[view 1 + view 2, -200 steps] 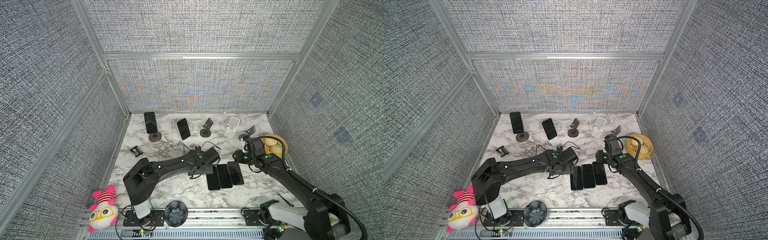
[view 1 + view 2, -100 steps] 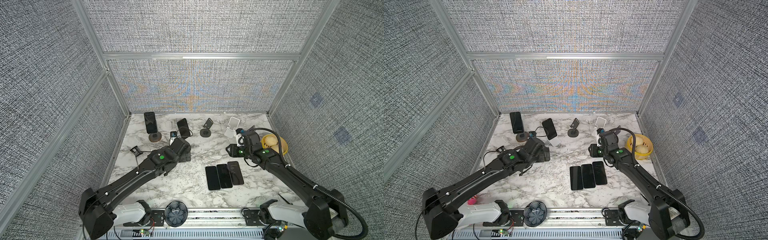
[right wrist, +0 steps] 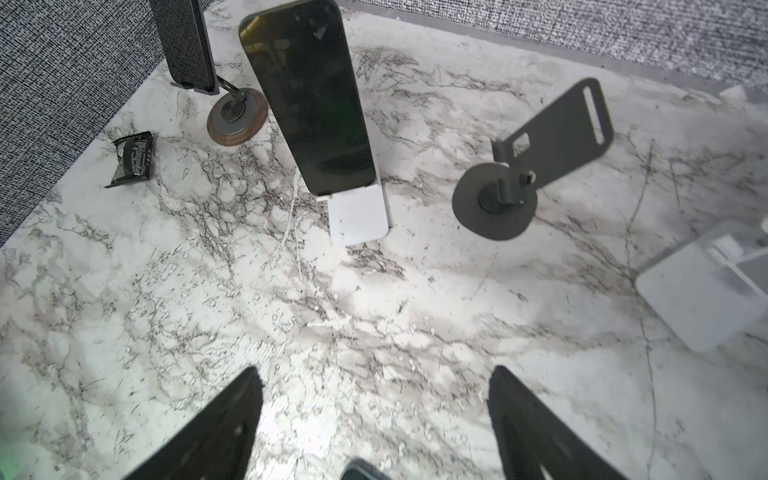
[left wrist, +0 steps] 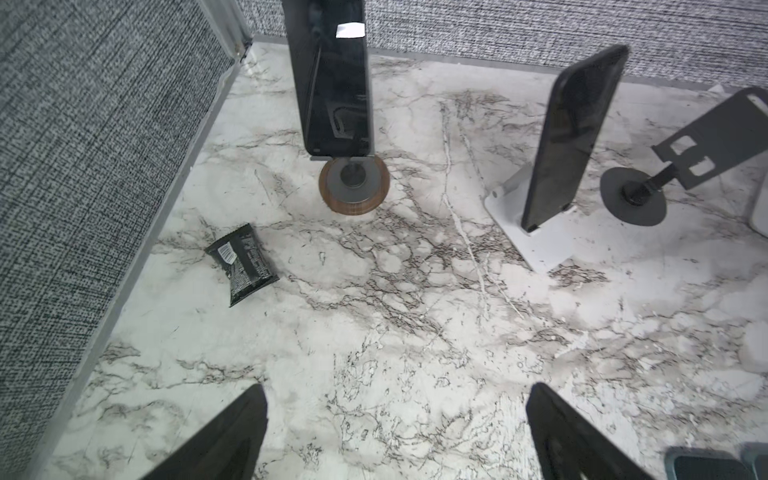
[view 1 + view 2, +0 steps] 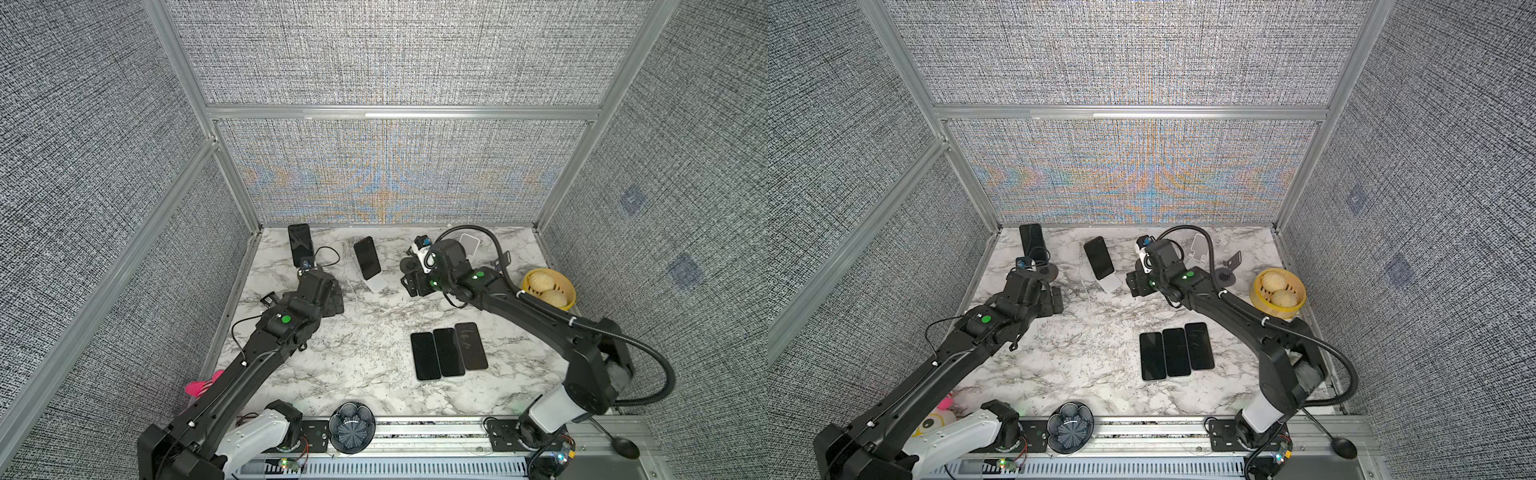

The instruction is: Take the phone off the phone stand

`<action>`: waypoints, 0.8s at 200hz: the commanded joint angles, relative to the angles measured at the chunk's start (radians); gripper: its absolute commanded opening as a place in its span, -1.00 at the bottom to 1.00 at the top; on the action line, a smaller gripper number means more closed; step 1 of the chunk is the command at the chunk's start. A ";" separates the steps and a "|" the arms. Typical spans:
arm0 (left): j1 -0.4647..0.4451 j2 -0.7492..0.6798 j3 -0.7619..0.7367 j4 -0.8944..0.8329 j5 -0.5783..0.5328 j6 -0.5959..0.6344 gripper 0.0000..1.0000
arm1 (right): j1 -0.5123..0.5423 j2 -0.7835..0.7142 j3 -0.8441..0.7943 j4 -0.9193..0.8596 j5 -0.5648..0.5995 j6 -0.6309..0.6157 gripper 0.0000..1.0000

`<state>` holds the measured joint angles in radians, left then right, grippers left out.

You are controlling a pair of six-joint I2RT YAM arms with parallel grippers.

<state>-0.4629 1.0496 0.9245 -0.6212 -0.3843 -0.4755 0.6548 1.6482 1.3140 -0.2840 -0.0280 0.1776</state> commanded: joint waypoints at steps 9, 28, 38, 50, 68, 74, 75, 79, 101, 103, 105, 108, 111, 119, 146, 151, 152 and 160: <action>0.100 0.032 -0.016 0.036 0.171 0.006 0.97 | 0.011 0.126 0.090 0.126 -0.046 -0.066 0.82; 0.129 0.047 -0.026 0.065 0.236 -0.015 0.97 | 0.014 0.203 0.138 0.213 -0.070 -0.088 0.92; 0.137 0.048 -0.041 0.085 0.258 -0.025 0.97 | 0.016 0.240 0.151 0.277 -0.077 -0.106 0.98; 0.144 0.042 -0.059 0.104 0.276 -0.037 0.97 | 0.022 0.278 0.168 0.333 -0.081 -0.128 0.98; 0.152 0.023 -0.087 0.124 0.285 -0.050 0.97 | 0.025 0.335 0.227 0.338 -0.079 -0.139 0.98; 0.153 0.015 -0.094 0.129 0.285 -0.053 0.97 | 0.025 0.353 0.242 0.345 -0.080 -0.139 0.98; 0.153 0.014 -0.096 0.130 0.285 -0.053 0.97 | 0.025 0.354 0.243 0.346 -0.079 -0.139 0.98; 0.154 0.007 -0.102 0.131 0.284 -0.056 0.97 | 0.026 0.366 0.252 0.351 -0.076 -0.137 0.98; 0.159 -0.028 -0.131 0.142 0.279 -0.069 0.97 | 0.029 0.406 0.285 0.379 -0.064 -0.129 0.98; 0.160 -0.031 -0.133 0.145 0.280 -0.070 0.97 | 0.031 0.410 0.288 0.382 -0.064 -0.128 0.98; 0.160 -0.034 -0.136 0.145 0.279 -0.072 0.97 | 0.031 0.414 0.292 0.385 -0.065 -0.128 0.98; 0.162 -0.037 -0.140 0.147 0.279 -0.073 0.97 | 0.034 0.420 0.297 0.388 -0.065 -0.128 0.98; 0.162 -0.040 -0.143 0.149 0.280 -0.075 0.97 | 0.034 0.428 0.302 0.389 -0.066 -0.128 0.98; 0.162 -0.046 -0.152 0.156 0.283 -0.077 0.97 | 0.039 0.447 0.322 0.390 -0.067 -0.131 0.98; 0.164 -0.047 -0.162 0.159 0.285 -0.075 0.97 | 0.053 0.507 0.366 0.417 -0.037 -0.136 0.98; 0.164 -0.046 -0.162 0.159 0.285 -0.075 0.97 | 0.053 0.514 0.372 0.421 -0.029 -0.133 0.98; 0.164 -0.046 -0.163 0.158 0.285 -0.074 0.97 | 0.053 0.515 0.373 0.422 -0.027 -0.133 0.98; 0.164 -0.049 -0.165 0.159 0.285 -0.074 0.97 | 0.055 0.526 0.381 0.430 -0.015 -0.129 0.98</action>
<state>-0.3000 1.0058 0.7616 -0.4870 -0.1036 -0.5503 0.7055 2.1509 1.6707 0.0891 -0.0879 0.0475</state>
